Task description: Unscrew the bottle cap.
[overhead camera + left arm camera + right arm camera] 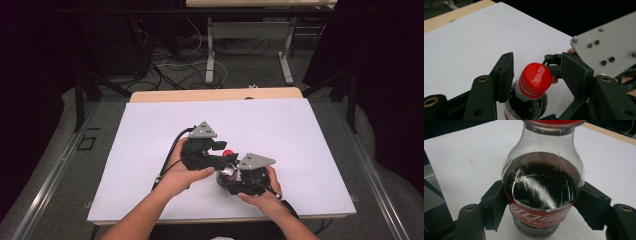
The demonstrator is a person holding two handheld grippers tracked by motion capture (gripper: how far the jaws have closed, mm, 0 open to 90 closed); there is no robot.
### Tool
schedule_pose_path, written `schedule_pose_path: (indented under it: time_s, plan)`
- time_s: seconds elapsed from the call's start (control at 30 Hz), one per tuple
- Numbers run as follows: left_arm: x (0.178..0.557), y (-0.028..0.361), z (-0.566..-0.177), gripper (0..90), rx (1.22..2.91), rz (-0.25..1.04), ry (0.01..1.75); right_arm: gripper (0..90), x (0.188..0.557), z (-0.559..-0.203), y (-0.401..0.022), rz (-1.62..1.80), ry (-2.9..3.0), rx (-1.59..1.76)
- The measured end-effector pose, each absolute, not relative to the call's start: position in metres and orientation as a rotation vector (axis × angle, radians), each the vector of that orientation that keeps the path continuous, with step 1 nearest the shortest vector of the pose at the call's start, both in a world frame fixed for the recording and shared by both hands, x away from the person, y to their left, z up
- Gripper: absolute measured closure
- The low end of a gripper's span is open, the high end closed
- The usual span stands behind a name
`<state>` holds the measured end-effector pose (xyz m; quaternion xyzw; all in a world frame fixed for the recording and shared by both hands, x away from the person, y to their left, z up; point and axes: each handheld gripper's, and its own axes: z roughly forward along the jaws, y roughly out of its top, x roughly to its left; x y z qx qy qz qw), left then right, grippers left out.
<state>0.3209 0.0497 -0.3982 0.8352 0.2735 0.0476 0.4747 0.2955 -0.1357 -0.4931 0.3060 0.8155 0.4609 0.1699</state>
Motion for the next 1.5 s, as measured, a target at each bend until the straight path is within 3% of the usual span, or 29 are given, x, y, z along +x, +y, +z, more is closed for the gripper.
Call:
schedule_pose_path:
  time_s: [0.27,0.53,1.0,1.5]
  plan:
    - [0.326,0.051,-0.406,49.3,2.055,0.136,0.630,30.2,0.295,-0.493,-0.134,1.314,2.324,0.848]
    - [0.324,0.044,-0.407,59.7,2.067,0.159,0.600,30.2,0.295,-0.494,-0.134,1.315,2.327,0.860]
    - [0.326,0.040,-0.400,60.7,2.038,0.206,0.685,30.2,0.297,-0.495,-0.137,1.306,2.314,0.882]
    - [0.339,0.077,-0.404,60.9,1.980,0.243,0.787,30.2,0.304,-0.497,-0.142,1.272,2.295,0.914]
